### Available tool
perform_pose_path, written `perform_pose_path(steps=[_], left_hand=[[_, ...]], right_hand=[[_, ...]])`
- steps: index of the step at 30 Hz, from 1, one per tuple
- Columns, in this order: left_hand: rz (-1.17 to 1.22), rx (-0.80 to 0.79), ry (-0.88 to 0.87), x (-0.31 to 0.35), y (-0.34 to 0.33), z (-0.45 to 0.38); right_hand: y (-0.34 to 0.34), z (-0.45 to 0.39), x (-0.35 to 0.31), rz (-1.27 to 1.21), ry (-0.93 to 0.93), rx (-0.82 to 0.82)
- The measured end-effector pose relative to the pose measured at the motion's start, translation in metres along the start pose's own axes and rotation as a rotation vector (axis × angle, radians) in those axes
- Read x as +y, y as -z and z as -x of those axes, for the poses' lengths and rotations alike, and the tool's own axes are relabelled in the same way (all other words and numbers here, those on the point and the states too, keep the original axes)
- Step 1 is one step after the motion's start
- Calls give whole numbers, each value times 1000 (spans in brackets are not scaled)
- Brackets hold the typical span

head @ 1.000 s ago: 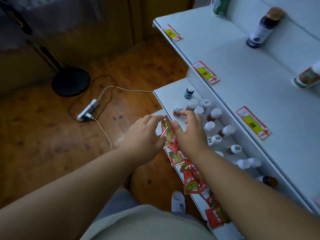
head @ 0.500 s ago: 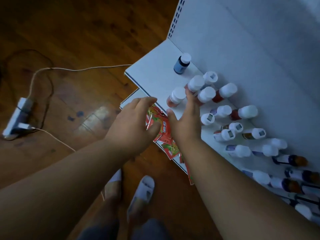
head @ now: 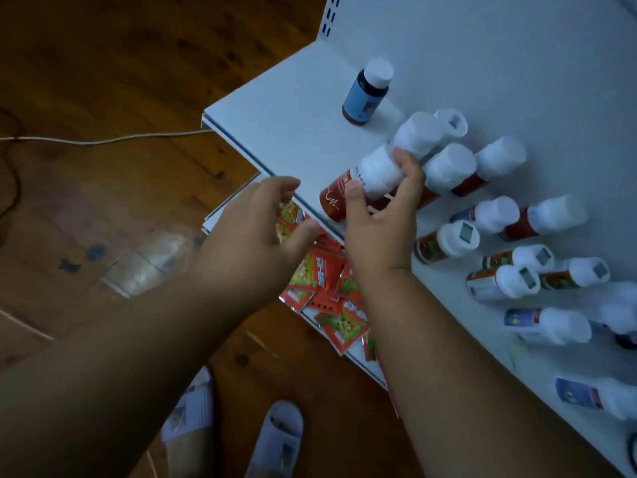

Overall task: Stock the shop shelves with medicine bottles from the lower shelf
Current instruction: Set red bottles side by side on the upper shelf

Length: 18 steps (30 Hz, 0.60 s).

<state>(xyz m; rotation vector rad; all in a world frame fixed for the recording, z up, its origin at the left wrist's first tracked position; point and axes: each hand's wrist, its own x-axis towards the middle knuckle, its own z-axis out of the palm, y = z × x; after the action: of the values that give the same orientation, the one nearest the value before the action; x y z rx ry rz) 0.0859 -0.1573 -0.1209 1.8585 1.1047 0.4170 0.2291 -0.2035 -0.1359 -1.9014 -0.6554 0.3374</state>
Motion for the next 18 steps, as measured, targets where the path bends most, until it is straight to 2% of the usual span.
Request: perform_pose_path(steps=[3,6,8,13,18], left_hand=[[119,6,61,19,14,24],[145,-2,88,55,40,62],[145,-3,96,78,60,88],[147,-100,85,147,113,147],[120,-317,-59,233,165,187]], right_hand=[[24,29,-23,-156,-189,-157],[51,65,-60,-351,-395,-310],[70,88,-89,-404,-465,-378],[126,131,-172,-471,-533,-330],[193,158,-278,-519,-389,-214]])
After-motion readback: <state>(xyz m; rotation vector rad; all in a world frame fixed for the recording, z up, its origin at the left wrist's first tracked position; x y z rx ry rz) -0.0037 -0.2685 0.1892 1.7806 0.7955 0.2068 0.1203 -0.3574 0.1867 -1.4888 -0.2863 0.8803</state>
